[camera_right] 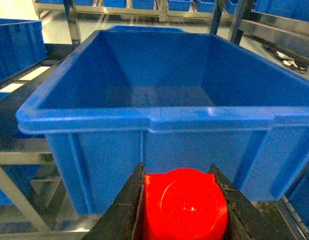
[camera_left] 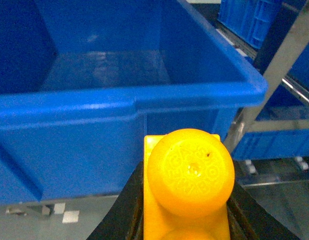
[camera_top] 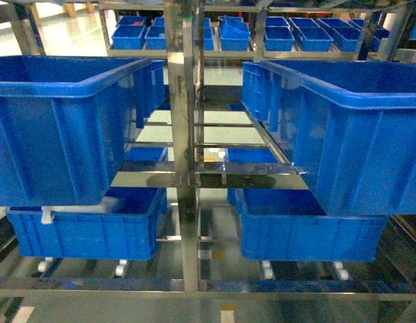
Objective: Sort and place red and yellow blocks in left bins
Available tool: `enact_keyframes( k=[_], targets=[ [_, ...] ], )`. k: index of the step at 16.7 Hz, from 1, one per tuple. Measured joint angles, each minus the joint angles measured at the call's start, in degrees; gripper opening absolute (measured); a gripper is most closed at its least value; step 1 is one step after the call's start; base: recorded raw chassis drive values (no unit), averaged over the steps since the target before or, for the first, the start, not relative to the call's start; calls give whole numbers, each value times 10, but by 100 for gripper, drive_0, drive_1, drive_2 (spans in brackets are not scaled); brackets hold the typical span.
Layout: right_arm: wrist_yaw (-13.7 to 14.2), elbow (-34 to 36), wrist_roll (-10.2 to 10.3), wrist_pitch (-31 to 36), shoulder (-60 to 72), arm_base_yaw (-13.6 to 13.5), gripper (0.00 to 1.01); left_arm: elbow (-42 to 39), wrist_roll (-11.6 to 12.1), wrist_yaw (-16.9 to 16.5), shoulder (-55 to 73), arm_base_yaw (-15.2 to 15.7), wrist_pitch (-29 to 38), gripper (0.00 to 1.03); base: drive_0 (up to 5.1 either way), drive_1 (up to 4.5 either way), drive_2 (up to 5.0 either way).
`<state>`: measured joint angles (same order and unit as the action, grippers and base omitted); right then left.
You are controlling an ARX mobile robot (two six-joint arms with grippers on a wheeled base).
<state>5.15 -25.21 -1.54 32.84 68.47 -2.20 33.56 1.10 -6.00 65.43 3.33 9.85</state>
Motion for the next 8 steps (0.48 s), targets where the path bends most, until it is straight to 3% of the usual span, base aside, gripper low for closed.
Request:
enact_keyframes(
  k=[8],
  targets=[
    [0, 0, 0, -2, 4, 0, 28, 0, 0, 0, 3, 0, -1, 27, 0, 0, 0]
  ],
)
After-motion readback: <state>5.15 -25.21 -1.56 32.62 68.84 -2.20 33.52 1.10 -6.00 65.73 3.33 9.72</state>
